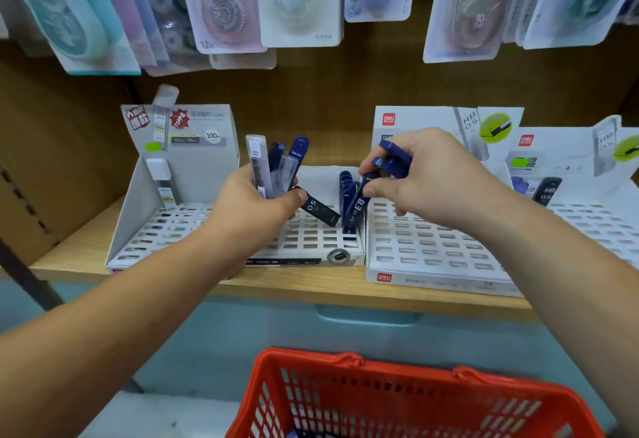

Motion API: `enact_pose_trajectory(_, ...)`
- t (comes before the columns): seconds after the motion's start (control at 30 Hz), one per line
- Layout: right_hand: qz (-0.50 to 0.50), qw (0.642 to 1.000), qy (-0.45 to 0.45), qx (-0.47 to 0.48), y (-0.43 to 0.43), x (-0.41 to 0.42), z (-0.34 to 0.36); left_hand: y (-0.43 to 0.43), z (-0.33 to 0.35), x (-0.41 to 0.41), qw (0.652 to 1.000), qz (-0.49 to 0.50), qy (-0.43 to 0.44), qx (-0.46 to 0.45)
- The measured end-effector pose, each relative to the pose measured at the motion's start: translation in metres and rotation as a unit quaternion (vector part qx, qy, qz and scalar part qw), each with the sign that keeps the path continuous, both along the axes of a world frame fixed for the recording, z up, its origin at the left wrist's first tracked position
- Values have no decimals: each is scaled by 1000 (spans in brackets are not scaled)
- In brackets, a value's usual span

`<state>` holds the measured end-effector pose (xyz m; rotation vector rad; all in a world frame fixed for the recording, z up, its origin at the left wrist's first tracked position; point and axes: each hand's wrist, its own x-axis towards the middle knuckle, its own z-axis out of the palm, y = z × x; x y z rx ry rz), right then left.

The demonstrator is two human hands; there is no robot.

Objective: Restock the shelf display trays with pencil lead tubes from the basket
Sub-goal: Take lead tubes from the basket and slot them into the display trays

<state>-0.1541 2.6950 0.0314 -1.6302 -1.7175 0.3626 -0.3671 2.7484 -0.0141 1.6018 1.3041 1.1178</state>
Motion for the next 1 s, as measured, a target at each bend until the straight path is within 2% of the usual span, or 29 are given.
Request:
enact_pose_trajectory(0.13, 11, 1000, 6, -27, 4, -1, -12, 3, -1, 0, 1000, 3, -13, 7)
enact_pose_trajectory(0.37, 21, 996, 80, -24, 3, -3, -14, 6, -1, 0, 1000, 4, -6, 4)
enact_pose_trajectory(0.53, 37, 995, 83, -33, 4, -4, -16, 7, -2, -2, 1000, 13, -4, 7)
enact_pose_trajectory(0.83, 28, 999, 16, -40, 11, -6, -20, 8, 0, -2, 1000, 14, -3, 7)
enact_pose_trajectory(1.0, 14, 999, 9, -46, 12, -6, -25, 4, 0, -1, 1000, -6, -3, 10)
